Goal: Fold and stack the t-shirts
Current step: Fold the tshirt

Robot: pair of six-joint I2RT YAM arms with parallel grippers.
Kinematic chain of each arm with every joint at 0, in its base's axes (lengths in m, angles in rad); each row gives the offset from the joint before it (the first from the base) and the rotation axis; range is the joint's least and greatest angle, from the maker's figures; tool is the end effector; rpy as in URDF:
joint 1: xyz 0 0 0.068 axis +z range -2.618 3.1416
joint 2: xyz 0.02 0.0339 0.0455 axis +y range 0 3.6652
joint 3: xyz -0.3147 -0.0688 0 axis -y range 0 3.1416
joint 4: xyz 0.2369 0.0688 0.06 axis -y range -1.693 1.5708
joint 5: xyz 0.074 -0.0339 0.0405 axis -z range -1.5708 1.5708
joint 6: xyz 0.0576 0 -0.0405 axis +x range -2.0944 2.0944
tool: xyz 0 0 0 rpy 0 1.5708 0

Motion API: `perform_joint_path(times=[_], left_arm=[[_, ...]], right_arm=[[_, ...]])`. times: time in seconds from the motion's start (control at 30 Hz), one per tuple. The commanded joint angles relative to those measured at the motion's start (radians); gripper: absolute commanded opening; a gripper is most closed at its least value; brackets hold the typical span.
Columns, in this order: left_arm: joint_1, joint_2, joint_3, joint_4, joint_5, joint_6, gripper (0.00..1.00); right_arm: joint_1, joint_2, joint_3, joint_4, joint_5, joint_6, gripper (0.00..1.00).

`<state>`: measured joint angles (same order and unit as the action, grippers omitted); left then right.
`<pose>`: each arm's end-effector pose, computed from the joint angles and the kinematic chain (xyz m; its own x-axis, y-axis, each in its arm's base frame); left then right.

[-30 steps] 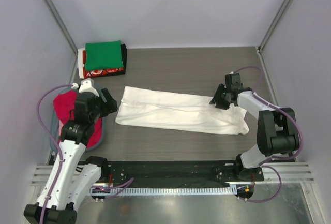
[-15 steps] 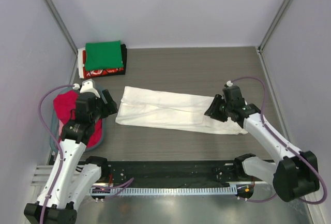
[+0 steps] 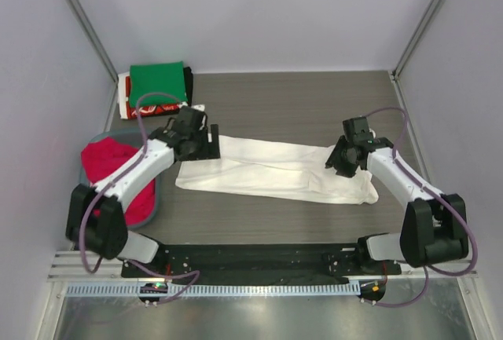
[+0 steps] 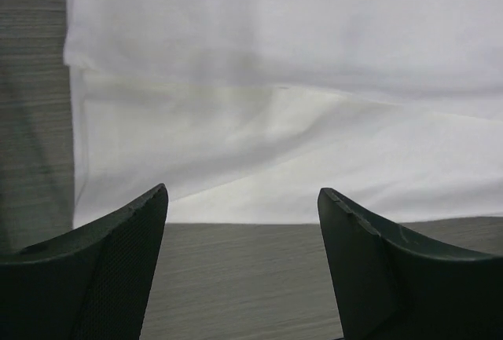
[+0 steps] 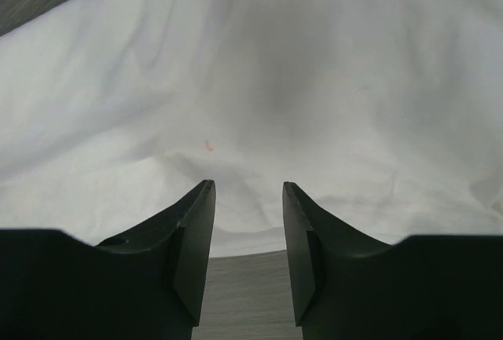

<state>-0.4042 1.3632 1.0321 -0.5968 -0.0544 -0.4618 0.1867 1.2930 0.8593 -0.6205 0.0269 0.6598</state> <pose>0.2564 -0.1063 0.2959 -0.8204 -0.1330 -0.5561 -0.0031 0.9736 -0.2282 0.2350 0.0428 0.2566 -0.7808 0.4761 -0.4046 0.3874 0.8770 0.2843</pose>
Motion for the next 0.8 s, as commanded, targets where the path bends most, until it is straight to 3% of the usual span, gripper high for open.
perform_joint_path(times=[0.0, 0.2, 0.3, 0.4, 0.53, 0.77], left_arm=[[-0.018, 0.172, 0.112, 0.029, 0.024, -0.015, 0.78], [-0.019, 0.503, 0.290, -0.007, 0.050, -0.021, 0.74], [-0.019, 0.582, 0.327, -0.060, 0.074, 0.006, 0.72], [-0.019, 0.594, 0.281, -0.081, 0.065, 0.020, 0.70], [-0.019, 0.529, 0.171, -0.075, 0.086, -0.001, 0.69], [-0.108, 0.351, -0.111, 0.049, 0.276, -0.257, 0.67]], right_arm=[[-0.053, 0.080, 0.027, -0.005, 0.027, 0.020, 0.47], [-0.095, 0.170, 0.006, 0.037, -0.001, 0.017, 0.51], [-0.144, 0.232, 0.021, 0.079, -0.013, -0.003, 0.51], [-0.225, 0.360, 0.119, 0.091, -0.067, -0.028, 0.50], [-0.243, 0.534, 0.300, 0.087, -0.128, -0.019, 0.50], [-0.187, 0.860, 0.711, 0.048, -0.249, -0.018, 0.52]])
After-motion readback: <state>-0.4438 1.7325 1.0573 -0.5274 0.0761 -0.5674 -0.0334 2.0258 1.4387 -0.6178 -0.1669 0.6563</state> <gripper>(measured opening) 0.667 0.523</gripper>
